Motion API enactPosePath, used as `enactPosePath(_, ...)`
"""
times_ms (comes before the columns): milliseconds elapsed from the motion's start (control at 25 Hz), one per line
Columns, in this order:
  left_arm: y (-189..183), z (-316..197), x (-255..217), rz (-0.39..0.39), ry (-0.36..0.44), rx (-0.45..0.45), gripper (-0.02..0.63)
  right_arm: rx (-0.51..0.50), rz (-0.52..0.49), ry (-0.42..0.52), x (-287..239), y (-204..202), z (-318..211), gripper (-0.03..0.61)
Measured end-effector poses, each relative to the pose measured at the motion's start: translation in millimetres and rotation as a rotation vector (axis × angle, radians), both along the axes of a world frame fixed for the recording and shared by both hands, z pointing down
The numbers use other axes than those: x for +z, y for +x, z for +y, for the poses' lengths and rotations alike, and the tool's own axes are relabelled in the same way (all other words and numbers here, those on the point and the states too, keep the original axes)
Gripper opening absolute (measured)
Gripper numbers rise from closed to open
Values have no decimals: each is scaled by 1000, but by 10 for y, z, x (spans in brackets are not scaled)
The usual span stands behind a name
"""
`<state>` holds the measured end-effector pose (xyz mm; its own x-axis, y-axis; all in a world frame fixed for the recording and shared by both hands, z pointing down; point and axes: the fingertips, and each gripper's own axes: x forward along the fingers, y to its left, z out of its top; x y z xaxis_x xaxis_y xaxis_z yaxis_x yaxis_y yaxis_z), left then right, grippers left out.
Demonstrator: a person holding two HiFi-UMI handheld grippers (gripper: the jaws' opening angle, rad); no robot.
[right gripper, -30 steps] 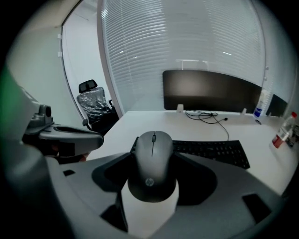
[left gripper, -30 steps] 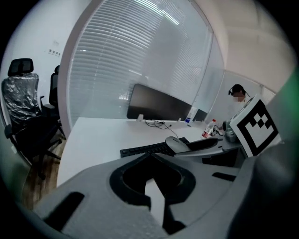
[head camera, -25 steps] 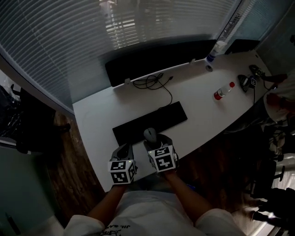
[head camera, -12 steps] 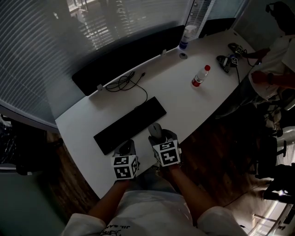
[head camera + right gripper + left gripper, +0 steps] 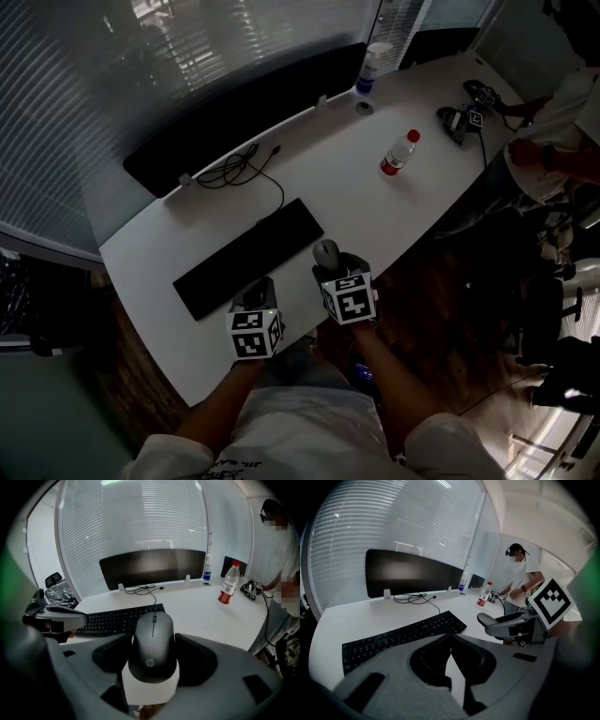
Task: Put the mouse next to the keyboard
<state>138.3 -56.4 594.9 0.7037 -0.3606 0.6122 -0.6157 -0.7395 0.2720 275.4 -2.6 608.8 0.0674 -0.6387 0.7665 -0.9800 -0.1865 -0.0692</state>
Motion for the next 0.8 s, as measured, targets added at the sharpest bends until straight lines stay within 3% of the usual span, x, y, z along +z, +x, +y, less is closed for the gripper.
enactPosePath(480, 641, -41, 214, -2, -39, 11, 5, -79, 33, -73, 454, 814, -274, 291)
enactPosePath(800, 820, -83, 384, -14, -49, 12, 5, -166, 32, -128, 841, 1032, -448, 290)
